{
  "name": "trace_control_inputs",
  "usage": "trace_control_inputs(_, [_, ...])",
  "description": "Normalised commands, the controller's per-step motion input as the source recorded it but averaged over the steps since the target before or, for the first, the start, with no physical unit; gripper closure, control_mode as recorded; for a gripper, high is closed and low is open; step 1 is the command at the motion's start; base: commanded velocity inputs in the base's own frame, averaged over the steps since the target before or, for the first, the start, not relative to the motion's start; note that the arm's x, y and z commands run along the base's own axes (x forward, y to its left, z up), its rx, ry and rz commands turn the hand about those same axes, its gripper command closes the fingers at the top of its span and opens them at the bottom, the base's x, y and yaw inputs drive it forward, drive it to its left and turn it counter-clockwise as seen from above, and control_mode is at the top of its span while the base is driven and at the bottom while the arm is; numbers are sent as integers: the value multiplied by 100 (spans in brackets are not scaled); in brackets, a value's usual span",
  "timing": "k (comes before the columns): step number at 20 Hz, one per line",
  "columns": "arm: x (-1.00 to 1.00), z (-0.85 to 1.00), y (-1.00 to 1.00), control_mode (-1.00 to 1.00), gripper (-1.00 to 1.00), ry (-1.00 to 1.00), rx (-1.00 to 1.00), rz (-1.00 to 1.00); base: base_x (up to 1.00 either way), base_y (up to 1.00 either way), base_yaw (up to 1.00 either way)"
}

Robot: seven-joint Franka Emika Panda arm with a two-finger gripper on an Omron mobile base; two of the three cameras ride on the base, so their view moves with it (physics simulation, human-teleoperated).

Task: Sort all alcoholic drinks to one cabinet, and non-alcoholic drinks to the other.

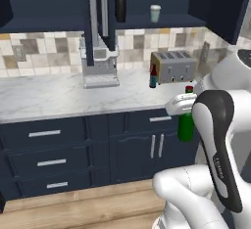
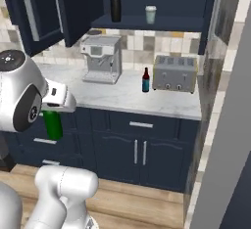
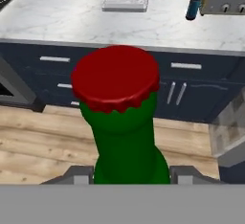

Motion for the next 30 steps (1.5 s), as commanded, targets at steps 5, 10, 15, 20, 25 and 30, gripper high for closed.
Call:
trace_control_inputs(5, [0,0,0,100,100,0,0,0,0,99,0])
trace_control_inputs(10, [0,0,0,100,100,0,0,0,-1,89,0])
trace_control_inputs(15, [0,0,0,100,100,0,0,0,0,65,-1])
trace_control_inputs(20, [0,0,0,100,100,0,0,0,11,33,-9])
trace_control_inputs(25, [0,0,0,100,100,0,0,0,39,8,-16])
trace_control_inputs(30, [0,0,0,100,100,0,0,0,43,19,-18])
